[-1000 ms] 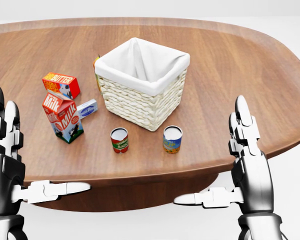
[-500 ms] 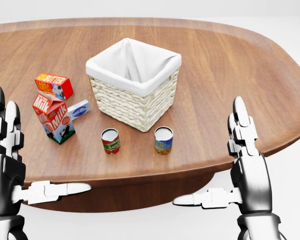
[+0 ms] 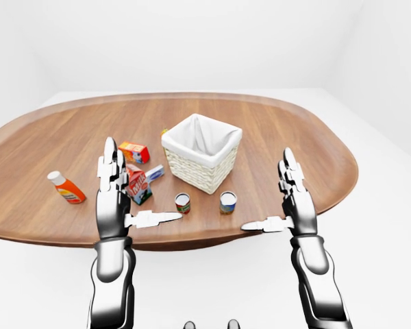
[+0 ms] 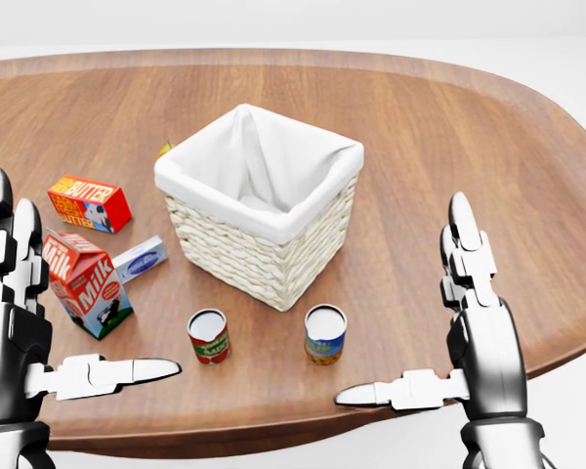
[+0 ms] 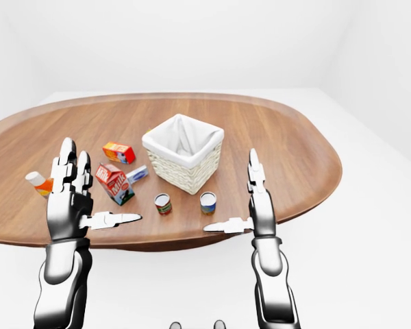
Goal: Pick up the alphabet soup, and put it in the basket.
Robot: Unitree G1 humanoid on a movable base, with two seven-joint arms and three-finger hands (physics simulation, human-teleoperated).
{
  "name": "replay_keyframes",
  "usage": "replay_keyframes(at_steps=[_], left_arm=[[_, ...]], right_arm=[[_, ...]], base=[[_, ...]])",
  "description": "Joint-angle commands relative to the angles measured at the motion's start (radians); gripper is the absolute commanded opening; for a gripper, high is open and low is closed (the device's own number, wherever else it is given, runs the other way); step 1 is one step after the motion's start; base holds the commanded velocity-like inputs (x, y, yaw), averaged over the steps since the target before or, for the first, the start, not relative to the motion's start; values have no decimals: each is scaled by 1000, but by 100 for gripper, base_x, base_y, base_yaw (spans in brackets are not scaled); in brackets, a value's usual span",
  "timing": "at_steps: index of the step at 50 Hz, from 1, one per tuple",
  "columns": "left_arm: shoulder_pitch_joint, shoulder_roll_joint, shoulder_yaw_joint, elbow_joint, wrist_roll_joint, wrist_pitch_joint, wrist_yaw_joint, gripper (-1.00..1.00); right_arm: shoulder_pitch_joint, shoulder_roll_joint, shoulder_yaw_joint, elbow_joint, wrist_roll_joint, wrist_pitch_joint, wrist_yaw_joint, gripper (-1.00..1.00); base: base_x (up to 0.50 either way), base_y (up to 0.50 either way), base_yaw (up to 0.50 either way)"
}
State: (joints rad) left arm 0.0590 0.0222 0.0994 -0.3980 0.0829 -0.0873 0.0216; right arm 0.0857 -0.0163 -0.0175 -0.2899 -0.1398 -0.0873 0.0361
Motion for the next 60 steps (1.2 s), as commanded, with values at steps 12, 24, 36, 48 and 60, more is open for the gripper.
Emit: replay_keyframes(at_steps=[12, 24, 36, 48, 60], left_arm=[[3, -1, -3, 2, 3, 0, 0, 100], [3, -2, -5, -1, 3, 0, 1, 100], [0, 0, -3, 9, 3, 0, 1, 100], [-3, 1, -1, 20, 4, 0, 2, 100], [3, 0, -1, 7, 5, 0, 3, 100]], right_arm=[[2, 0, 2, 8, -2, 0, 4, 100], [3, 0, 3, 9, -4, 0, 4, 100], [3, 0, 5, 13, -10, 0, 4, 100], [5, 0, 9, 17, -19, 0, 2, 100], [18, -5, -12, 32, -23, 0, 4, 100]], base=[[40, 0, 0], [37, 0, 0], [36, 0, 0], [8, 0, 0], [0, 0, 0]])
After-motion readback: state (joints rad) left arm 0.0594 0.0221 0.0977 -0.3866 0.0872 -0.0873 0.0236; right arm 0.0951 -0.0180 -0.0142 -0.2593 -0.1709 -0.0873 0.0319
